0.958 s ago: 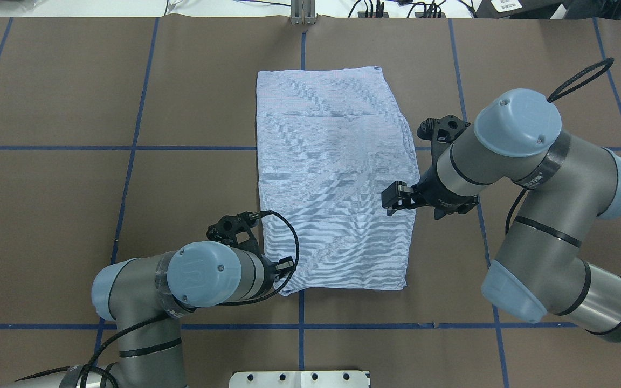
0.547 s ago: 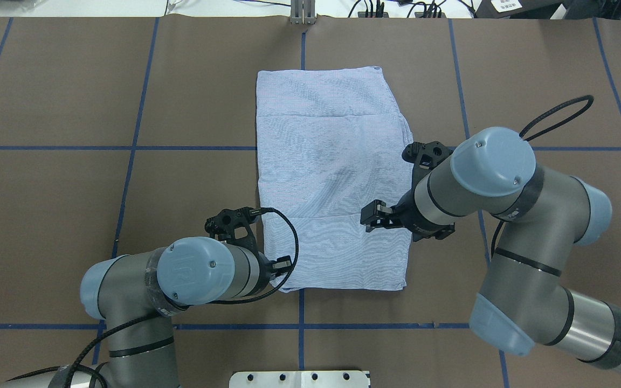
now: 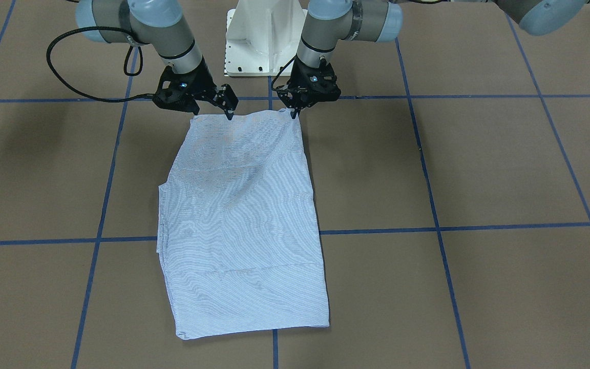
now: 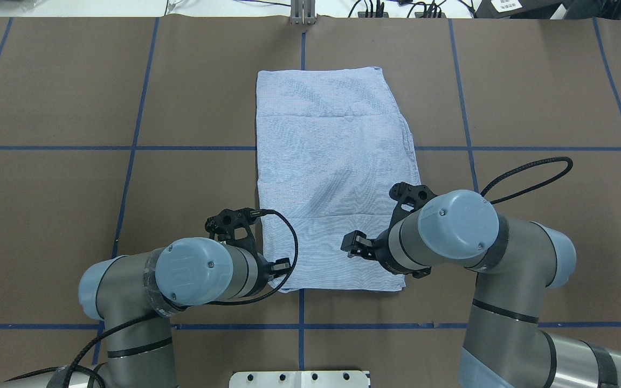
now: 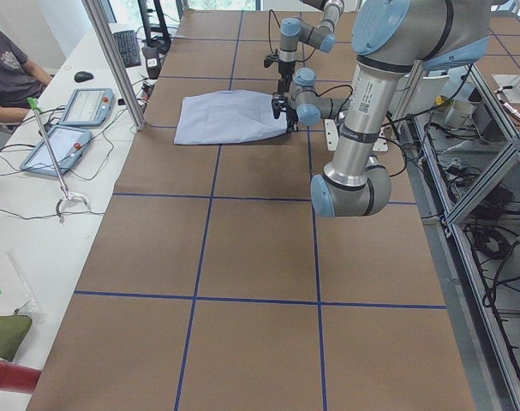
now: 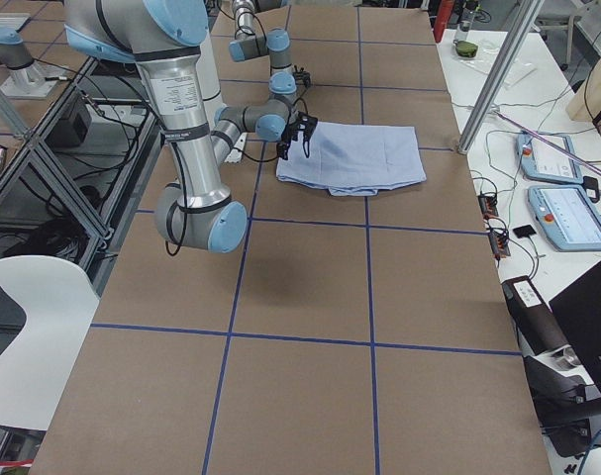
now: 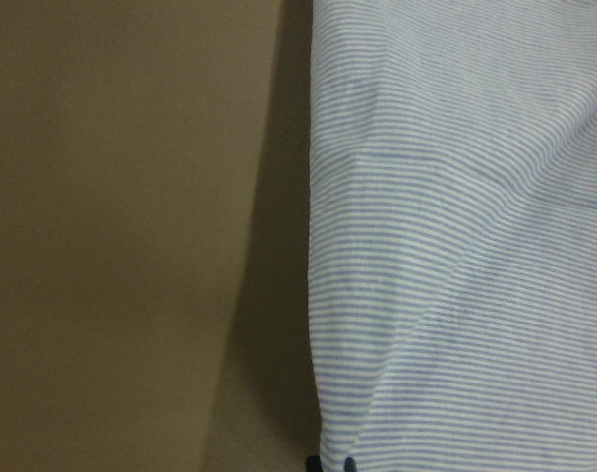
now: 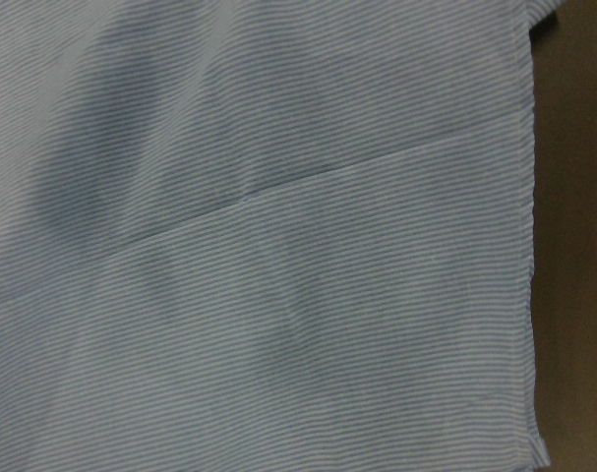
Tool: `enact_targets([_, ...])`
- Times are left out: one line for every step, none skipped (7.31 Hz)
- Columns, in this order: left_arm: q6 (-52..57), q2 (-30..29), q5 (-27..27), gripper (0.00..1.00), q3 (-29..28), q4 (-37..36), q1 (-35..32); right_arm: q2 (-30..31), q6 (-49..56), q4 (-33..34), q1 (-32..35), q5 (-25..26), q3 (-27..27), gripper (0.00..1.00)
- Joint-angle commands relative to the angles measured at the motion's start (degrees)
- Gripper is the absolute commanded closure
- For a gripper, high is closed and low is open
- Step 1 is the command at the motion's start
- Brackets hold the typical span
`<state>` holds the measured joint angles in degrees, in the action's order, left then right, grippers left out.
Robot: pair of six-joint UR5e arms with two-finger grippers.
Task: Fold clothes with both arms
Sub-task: 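Lower the right gripper to the shirt's near corner beside the left gripper, then grasp the near edge of the shirt with both grippers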
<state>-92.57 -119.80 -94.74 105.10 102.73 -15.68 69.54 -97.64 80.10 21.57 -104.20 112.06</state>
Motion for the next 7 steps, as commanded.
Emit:
enact_targets([0.0,0.0,0.1,1.00,-0.2,0.0,0.0,0.6,-3.3,0.6,-1.5,2.1,-1.0,0.00])
enact_targets([0.1,-0.1,0.1,1.00,-0.2,0.1,0.0,1.2,-4.2,0.8,-1.5,2.2,-1.1,0.00])
enact_targets([0.1,-0.1,0.1,1.00,-0.2,0.3,0.0,1.3,-4.2,1.5,-1.6,2.2,-1.4,0.00])
enact_targets([0.1,-0.1,0.0,1.00,-0.2,0.3,0.1,0.9,-4.2,3.8,-2.1,2.2,-1.7,0.00])
enact_targets([0.1,-0.1,0.0,1.00,-0.2,0.3,0.1,0.9,-4.2,4.2,-2.3,2.2,-1.8,0.00])
enact_targets([0.1,-0.1,0.0,1.00,-0.2,0.3,0.1,0.3,-4.2,4.2,-2.6,2.2,-2.9,0.00])
enact_targets([0.1,-0.1,0.1,1.00,-0.3,0.4,0.1,0.3,-4.2,4.2,-2.8,2.2,-3.0,0.00])
